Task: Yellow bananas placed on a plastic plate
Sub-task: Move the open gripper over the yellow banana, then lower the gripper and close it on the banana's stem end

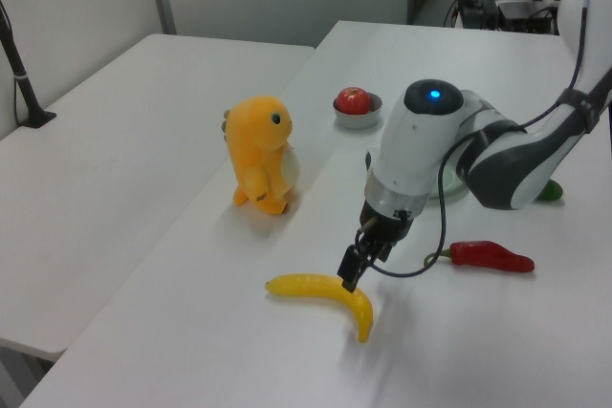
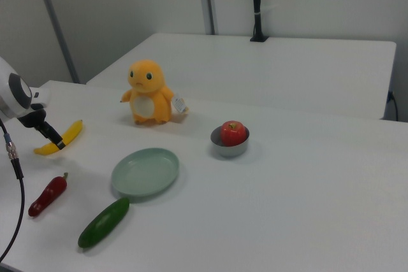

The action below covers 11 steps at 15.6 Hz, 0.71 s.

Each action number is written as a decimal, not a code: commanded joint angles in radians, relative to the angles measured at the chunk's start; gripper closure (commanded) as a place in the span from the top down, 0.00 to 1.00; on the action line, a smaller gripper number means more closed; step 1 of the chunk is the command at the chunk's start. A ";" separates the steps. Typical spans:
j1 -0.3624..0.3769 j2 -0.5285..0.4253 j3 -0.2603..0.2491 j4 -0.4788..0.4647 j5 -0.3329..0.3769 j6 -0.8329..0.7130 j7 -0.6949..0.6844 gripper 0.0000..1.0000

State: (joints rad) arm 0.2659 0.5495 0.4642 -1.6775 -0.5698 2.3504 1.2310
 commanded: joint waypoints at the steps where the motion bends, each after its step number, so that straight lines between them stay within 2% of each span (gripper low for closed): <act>1: 0.030 0.013 -0.012 0.021 -0.039 0.013 0.033 1.00; 6: 0.030 0.033 -0.012 0.022 -0.044 0.020 0.033 1.00; 11: 0.029 0.061 -0.012 0.077 -0.067 0.021 0.033 1.00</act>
State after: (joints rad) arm 0.2847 0.5806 0.4624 -1.6489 -0.6071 2.3512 1.2399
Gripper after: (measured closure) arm 0.000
